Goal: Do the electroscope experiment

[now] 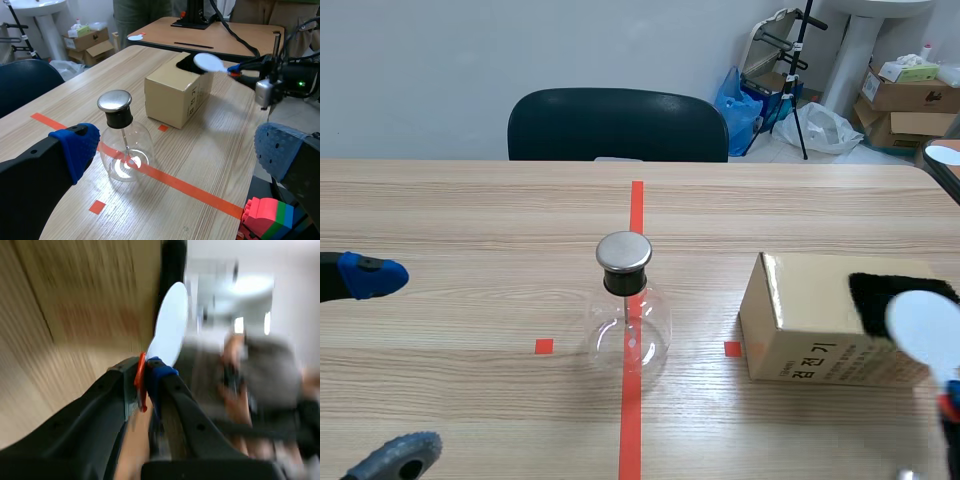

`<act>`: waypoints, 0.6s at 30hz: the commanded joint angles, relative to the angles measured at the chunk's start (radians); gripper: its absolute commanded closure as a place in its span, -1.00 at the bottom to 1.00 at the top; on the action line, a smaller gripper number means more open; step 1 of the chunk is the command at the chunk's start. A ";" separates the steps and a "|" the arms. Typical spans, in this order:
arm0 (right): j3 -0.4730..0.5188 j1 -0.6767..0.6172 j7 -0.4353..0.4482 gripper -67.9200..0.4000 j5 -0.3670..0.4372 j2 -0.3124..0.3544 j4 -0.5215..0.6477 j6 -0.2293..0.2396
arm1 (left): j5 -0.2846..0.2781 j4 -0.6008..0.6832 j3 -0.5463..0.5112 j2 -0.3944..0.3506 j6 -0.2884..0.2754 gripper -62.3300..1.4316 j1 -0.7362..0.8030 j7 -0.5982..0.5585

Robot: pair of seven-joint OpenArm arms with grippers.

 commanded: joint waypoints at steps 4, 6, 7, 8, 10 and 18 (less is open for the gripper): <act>0.012 0.006 0.280 0.96 -0.021 0.018 0.006 -0.011 | -0.013 0.005 -0.002 0.005 -0.001 -1.00 -0.003 -0.010; 0.013 0.002 0.156 0.96 0.010 0.011 0.006 -0.026 | -0.013 0.005 -0.002 0.005 -0.001 -1.00 -0.003 -0.010; 0.014 0.000 0.072 0.96 0.008 0.010 0.005 -0.024 | -0.013 0.005 -0.002 0.005 -0.001 -1.00 -0.003 -0.010; 0.014 -0.003 0.044 0.96 -0.002 0.011 0.005 -0.008 | -0.013 0.005 -0.002 0.005 -0.001 -1.00 -0.003 -0.010; 0.013 -0.004 0.144 0.96 -0.033 0.013 0.005 0.000 | -0.013 0.005 -0.002 0.005 -0.001 -1.00 -0.003 -0.010; 0.014 -0.007 0.112 0.96 -0.029 0.000 0.005 0.000 | -0.013 0.005 -0.002 0.005 -0.001 -1.00 -0.003 -0.011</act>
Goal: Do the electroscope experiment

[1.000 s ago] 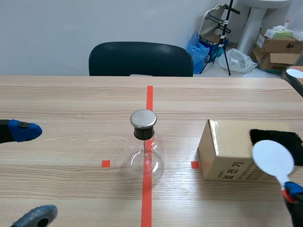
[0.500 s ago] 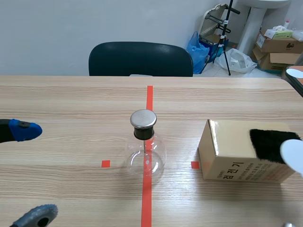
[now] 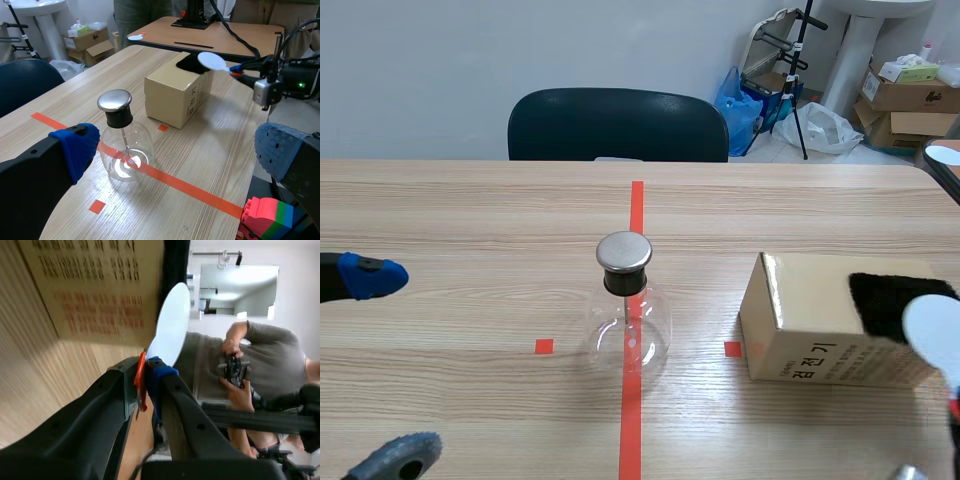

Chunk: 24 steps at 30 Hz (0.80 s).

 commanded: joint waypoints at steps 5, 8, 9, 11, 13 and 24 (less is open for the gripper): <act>0.006 0.006 0.058 0.96 0.014 0.009 0.006 -0.019 | -0.013 0.005 -0.002 0.005 -0.001 -1.00 -0.003 -0.010; 0.006 0.004 0.006 0.96 -0.019 0.011 0.005 -0.003 | -0.013 0.005 -0.002 0.005 -0.001 -1.00 -0.003 -0.010; 0.004 0.008 0.074 0.96 -0.031 0.011 0.005 -0.003 | -0.013 0.005 -0.002 0.005 -0.001 -1.00 -0.003 -0.010; 0.004 0.013 0.177 0.96 -0.029 0.009 0.006 -0.008 | -0.013 0.005 -0.002 0.005 -0.001 -1.00 -0.003 -0.011; 0.005 0.011 0.091 0.96 0.002 0.008 0.006 -0.025 | -0.013 0.005 -0.002 0.005 -0.001 -1.00 -0.003 -0.010; 0.007 0.012 -0.032 0.96 -0.005 0.008 0.006 -0.018 | -0.013 0.005 -0.002 0.005 -0.001 -1.00 -0.003 -0.010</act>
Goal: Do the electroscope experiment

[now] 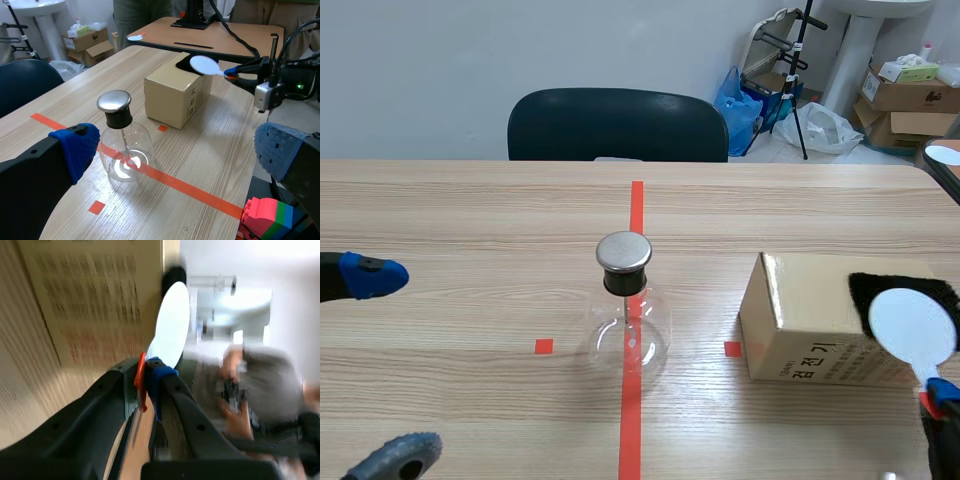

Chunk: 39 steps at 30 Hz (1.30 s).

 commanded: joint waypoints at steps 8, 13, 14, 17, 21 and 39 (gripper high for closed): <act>0.015 0.000 0.156 0.96 -0.004 0.020 0.006 -0.015 | -0.013 0.005 -0.002 0.005 -0.001 -1.00 -0.003 -0.010; 0.015 0.000 0.130 0.96 -0.023 0.020 0.006 -0.015 | -0.013 0.005 -0.002 0.005 -0.001 -1.00 -0.003 -0.010; 0.015 0.000 0.130 0.96 -0.027 0.019 0.006 -0.015 | -0.013 0.005 -0.002 0.005 -0.001 -1.00 -0.003 -0.010; 0.015 0.000 0.116 0.96 -0.027 0.019 0.006 -0.015 | -0.013 0.005 -0.002 0.005 -0.001 -1.00 -0.003 -0.010; 0.015 0.000 0.100 0.96 -0.032 0.020 0.009 -0.015 | -0.013 0.005 -0.002 0.005 -0.001 -1.00 -0.003 -0.010; -0.210 -0.056 -0.164 0.96 -0.122 0.060 0.369 -0.029 | -0.013 0.005 -0.002 0.005 -0.001 -1.00 -0.003 0.004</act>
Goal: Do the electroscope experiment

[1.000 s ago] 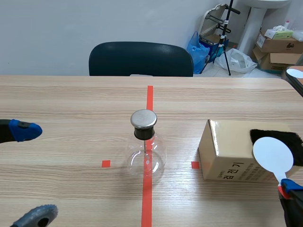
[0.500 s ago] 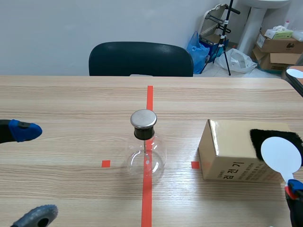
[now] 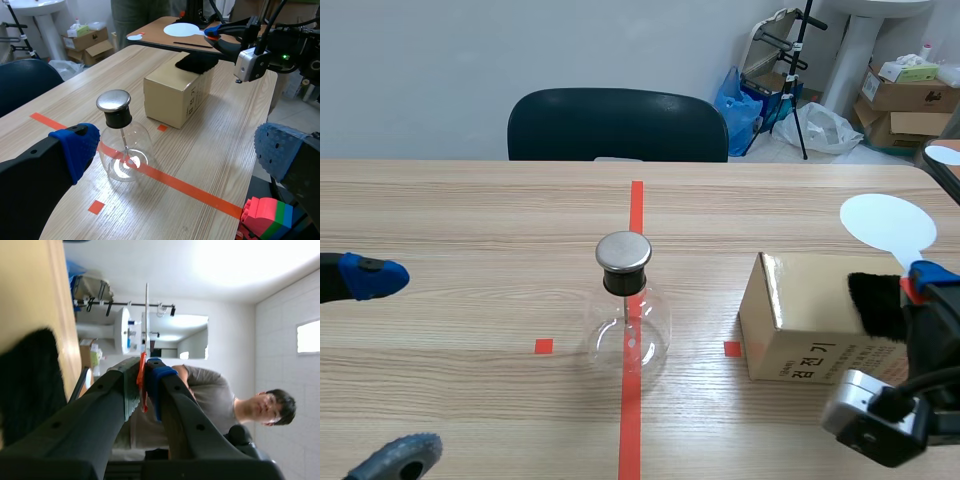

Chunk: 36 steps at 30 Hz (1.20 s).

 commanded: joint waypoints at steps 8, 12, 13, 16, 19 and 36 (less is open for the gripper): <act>-0.248 0.008 -0.271 0.96 -0.114 0.142 0.037 -0.037 | -0.013 -0.046 0.060 0.005 -0.001 -0.35 -0.150 0.229; -0.357 0.024 -0.382 0.96 -0.154 0.192 0.037 -0.037 | -0.013 -0.138 0.145 0.005 -0.001 0.83 -0.282 0.314; -0.383 0.032 -0.407 0.96 -0.162 0.206 0.037 -0.037 | -0.013 -0.168 0.172 0.005 -0.001 0.91 -0.316 0.314; -0.456 0.058 -0.483 0.96 -0.163 0.237 0.037 -0.025 | -0.013 -0.271 0.254 0.006 -0.001 0.90 -0.436 0.309; -0.513 0.079 -0.541 0.96 -0.163 0.257 0.037 0.011 | -0.012 -0.377 0.335 0.014 -0.001 0.90 -0.552 0.291; -0.697 0.155 -0.818 0.96 -0.163 0.279 0.029 0.128 | 0.169 -0.789 0.554 0.171 -0.001 0.86 -0.887 0.156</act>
